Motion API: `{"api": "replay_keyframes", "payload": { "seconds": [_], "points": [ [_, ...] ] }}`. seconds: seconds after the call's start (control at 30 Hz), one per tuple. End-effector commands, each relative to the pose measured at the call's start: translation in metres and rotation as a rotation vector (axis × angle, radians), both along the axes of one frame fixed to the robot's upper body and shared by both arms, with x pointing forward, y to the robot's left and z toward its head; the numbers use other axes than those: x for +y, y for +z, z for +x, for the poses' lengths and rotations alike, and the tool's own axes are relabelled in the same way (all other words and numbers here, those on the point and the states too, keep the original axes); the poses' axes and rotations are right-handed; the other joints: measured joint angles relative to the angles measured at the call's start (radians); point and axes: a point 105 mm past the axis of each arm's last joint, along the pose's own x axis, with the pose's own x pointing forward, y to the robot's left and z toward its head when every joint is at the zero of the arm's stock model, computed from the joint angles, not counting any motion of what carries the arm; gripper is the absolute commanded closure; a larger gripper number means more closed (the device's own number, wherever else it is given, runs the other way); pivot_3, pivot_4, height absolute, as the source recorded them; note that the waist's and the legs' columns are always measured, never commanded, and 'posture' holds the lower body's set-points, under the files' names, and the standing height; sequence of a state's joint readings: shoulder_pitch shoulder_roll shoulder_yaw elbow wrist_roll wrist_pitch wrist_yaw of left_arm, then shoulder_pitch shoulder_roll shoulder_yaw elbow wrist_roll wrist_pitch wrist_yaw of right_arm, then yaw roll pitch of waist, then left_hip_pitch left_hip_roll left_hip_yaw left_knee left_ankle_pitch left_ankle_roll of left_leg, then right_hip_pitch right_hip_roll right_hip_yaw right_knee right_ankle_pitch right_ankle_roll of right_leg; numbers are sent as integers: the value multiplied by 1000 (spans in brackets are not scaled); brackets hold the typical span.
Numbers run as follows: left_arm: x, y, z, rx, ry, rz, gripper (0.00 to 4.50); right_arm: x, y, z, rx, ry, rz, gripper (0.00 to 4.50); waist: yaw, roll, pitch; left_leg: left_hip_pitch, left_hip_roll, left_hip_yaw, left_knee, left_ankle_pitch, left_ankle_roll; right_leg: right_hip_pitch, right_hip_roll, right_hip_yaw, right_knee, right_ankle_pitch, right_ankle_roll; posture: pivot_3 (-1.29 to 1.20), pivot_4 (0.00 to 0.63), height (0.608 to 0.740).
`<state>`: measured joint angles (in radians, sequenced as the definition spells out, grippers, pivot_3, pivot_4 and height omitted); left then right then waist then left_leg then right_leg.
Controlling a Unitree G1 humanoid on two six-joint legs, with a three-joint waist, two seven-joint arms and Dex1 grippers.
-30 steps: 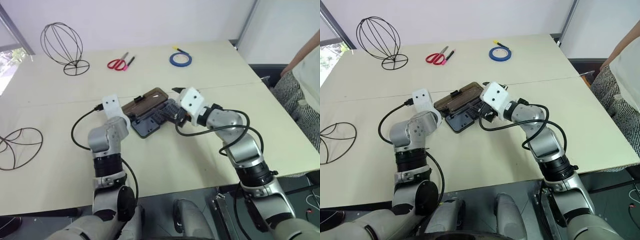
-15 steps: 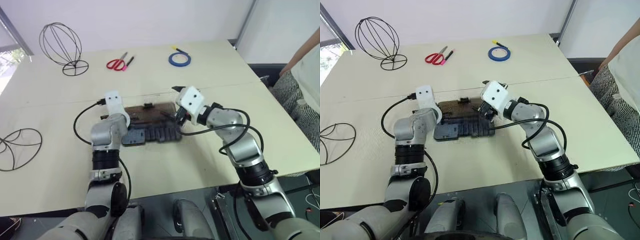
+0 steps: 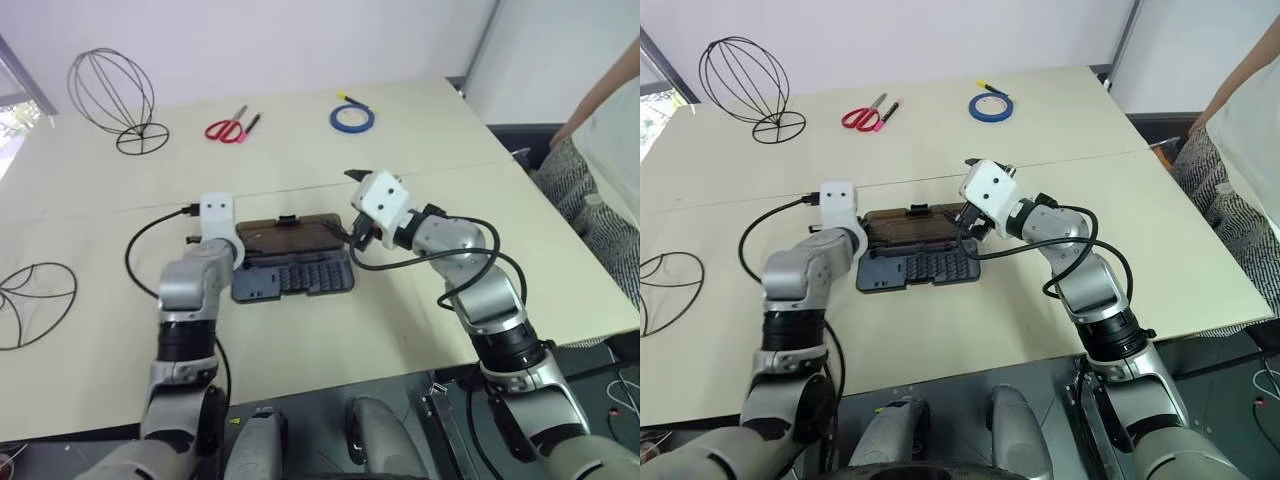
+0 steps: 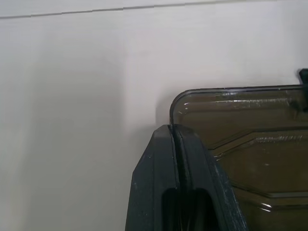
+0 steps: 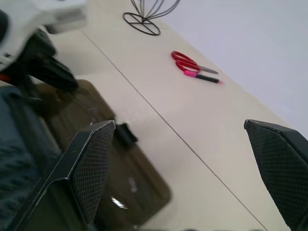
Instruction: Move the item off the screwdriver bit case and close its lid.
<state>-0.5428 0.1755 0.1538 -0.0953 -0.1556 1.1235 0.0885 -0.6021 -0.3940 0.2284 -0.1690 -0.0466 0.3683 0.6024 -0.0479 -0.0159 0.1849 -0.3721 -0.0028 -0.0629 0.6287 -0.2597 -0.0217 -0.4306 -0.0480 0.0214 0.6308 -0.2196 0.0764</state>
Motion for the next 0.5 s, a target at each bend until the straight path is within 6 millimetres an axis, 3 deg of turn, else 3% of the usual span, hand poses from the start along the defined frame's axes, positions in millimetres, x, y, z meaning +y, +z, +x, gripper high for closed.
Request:
{"api": "replay_keyframes", "payload": {
  "seconds": [0.03, 0.3, 0.5],
  "points": [
    [16, -20, -25, 101, -8, 32, 4484, 4, 12, -3, -49, 17, 22, 0, 0, 0, 0, 0, 0, 0, 0, 0, 0, 0, 0, 0, 0, 0, 0, 0, 150, 740],
    [27, -29, -71, 101, 127, 15, 4484, 10, 6, -6, -26, 57, 14, 0, 3, 0, 0, 0, 0, 1, 1, -1, 0, 0, 0, 1, 0, 0, 0, 0, 150, 740],
    [29, -27, -80, 65, 232, -8, 4484, 15, 4, -8, -13, 101, -11, 0, 5, 0, 0, 0, 0, 1, 1, -2, -1, 0, 0, 1, -1, 0, 0, 0, 150, 740]
  ]
}}
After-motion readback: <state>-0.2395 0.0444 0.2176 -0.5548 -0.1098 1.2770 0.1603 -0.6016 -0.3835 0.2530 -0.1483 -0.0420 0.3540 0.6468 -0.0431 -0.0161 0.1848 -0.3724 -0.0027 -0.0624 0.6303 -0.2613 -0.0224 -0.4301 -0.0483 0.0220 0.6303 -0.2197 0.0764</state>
